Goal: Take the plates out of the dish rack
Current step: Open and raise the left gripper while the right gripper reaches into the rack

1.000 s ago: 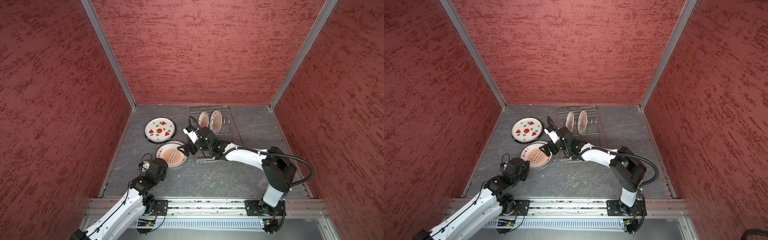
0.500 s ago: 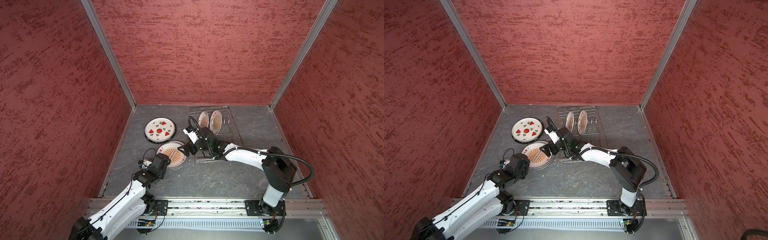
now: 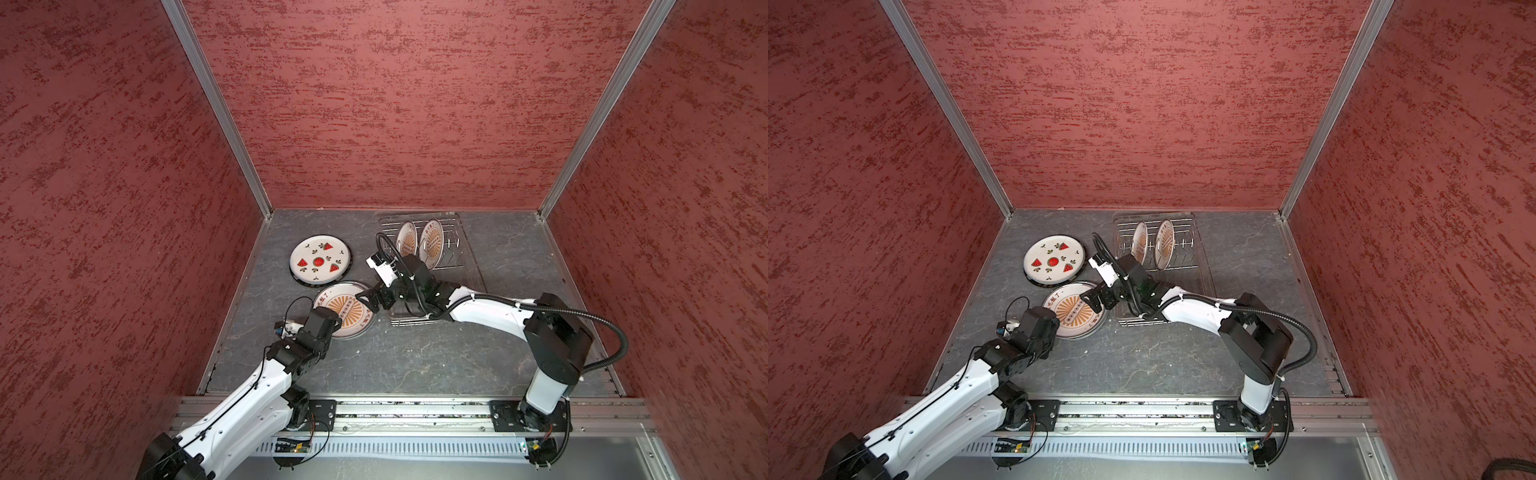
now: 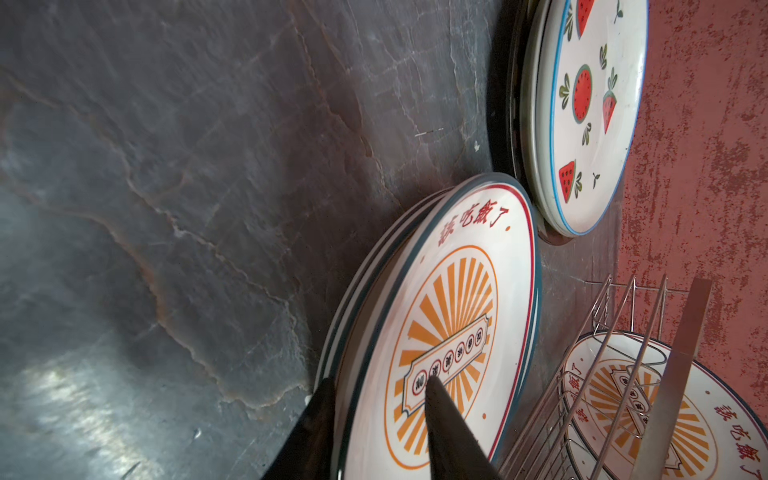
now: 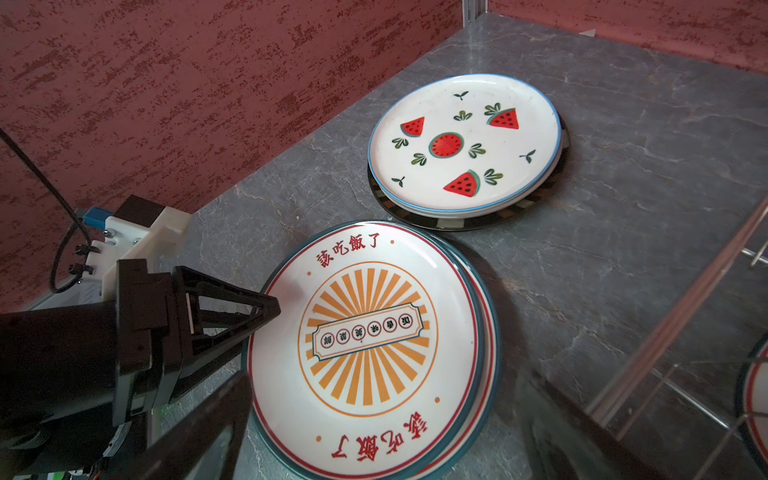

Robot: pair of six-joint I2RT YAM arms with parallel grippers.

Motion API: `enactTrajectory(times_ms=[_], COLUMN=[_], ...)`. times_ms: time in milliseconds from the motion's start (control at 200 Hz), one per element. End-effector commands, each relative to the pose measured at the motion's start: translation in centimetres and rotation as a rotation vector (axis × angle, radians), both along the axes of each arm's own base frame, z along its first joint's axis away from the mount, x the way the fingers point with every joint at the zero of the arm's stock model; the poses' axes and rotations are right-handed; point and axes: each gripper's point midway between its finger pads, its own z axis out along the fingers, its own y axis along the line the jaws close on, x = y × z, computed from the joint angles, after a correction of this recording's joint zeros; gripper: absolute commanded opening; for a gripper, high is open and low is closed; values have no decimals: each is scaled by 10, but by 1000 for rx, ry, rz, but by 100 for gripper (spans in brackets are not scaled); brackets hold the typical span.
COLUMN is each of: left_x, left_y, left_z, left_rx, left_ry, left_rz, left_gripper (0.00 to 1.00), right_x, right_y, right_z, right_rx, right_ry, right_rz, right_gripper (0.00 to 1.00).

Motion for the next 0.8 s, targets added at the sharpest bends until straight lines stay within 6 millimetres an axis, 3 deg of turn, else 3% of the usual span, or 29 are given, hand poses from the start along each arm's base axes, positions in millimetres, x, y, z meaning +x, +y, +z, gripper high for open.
enactTrajectory(times_ms=[0,546,797], left_x=[1,1,0], left_y=[3,5,17], left_z=[2,3,13], left_rx=[15,19,53], left_ry=[-5,-14,-65], left_rz=[21,33,61], left_gripper=[37,38,52], right_x=[0,-2,-5], right_y=[4,4,-4], right_z=[11,10,32], right_rx=[3,2,52], right_ry=[-38,-47,-91], right_rz=[7,14,-7], right_gripper=[99,99,99])
